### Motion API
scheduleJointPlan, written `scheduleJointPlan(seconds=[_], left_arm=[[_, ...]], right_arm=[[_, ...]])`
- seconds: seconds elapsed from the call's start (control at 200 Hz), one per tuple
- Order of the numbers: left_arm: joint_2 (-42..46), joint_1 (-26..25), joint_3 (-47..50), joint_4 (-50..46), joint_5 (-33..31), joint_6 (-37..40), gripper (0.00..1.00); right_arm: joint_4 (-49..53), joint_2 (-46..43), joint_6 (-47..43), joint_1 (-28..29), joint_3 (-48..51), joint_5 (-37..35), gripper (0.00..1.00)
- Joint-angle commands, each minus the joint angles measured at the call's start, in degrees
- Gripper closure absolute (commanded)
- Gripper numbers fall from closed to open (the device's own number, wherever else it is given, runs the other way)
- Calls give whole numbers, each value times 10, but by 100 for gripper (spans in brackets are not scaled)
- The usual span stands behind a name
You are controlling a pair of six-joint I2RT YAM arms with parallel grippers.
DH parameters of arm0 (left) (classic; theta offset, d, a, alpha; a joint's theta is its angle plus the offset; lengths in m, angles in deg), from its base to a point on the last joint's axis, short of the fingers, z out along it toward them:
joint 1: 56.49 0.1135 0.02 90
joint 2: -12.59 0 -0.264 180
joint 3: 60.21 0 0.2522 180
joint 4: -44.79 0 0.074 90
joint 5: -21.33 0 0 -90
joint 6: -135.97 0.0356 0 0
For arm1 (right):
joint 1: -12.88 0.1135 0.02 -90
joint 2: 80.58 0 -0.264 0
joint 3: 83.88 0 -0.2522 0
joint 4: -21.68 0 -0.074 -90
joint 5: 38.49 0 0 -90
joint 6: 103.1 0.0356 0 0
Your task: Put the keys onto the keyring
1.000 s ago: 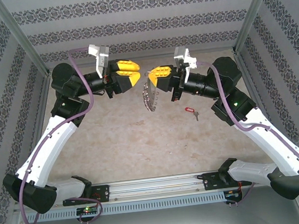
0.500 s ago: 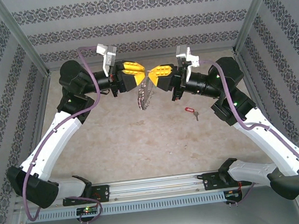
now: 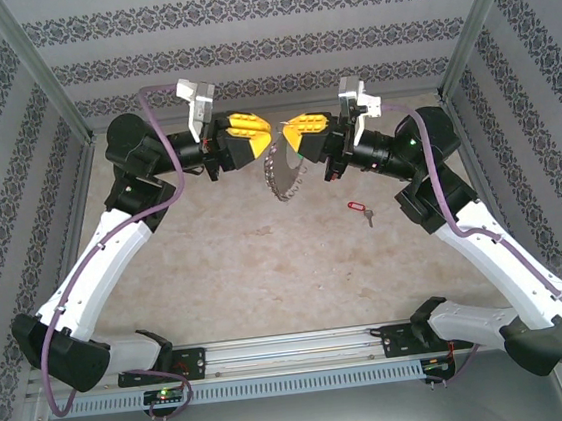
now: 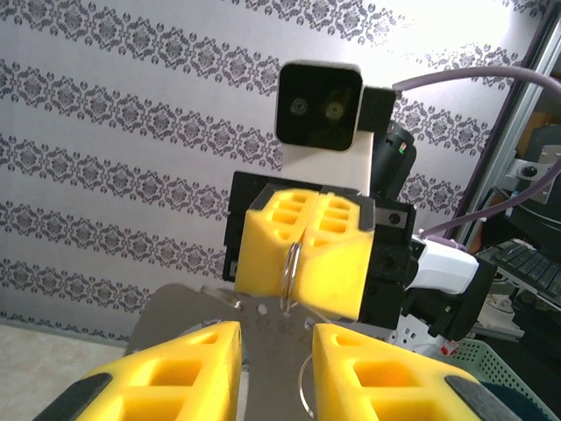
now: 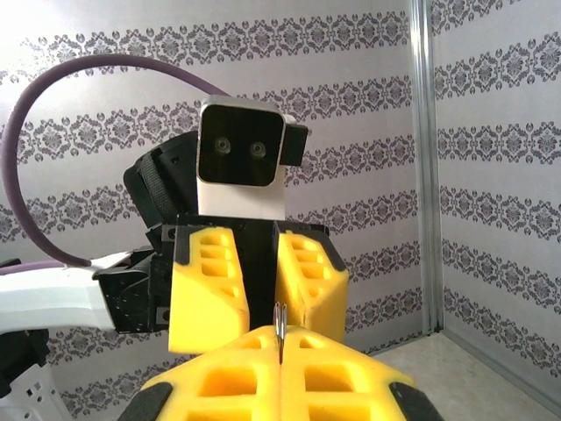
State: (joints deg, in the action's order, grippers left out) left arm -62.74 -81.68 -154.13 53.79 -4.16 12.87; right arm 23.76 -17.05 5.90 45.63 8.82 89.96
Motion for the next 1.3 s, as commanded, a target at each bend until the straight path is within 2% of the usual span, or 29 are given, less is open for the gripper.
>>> scheduleJointPlan(seconds=[0.0,0.405,0.689,0.754,0.919,1.054,1.194,1.299], left_arm=[[-2,-11,-25,46,14,-12,72],[-38,-26,-45,79,16,-32,73],[-32,-34,-34,55,15,-15,91],[-31,-34,-36,48,14,-9,100],[-25,-34,-42,0,10,32,100],[-14,-34,-72,-143,6,142,100],[-18,-34,-123,-312,-1,268,100],[-26,-34,-157,-400,-5,328,100]], right_arm=[[-51,-2,14,-2,4,14,100],[-51,-10,18,-2,13,21,100],[-68,-9,28,-3,19,21,100],[-72,-9,30,-3,21,19,100],[-60,-11,26,-3,20,16,100],[59,-27,-25,-7,-7,2,67],[182,-41,-79,-31,-40,3,59],[261,-38,-129,-39,-75,10,58]])
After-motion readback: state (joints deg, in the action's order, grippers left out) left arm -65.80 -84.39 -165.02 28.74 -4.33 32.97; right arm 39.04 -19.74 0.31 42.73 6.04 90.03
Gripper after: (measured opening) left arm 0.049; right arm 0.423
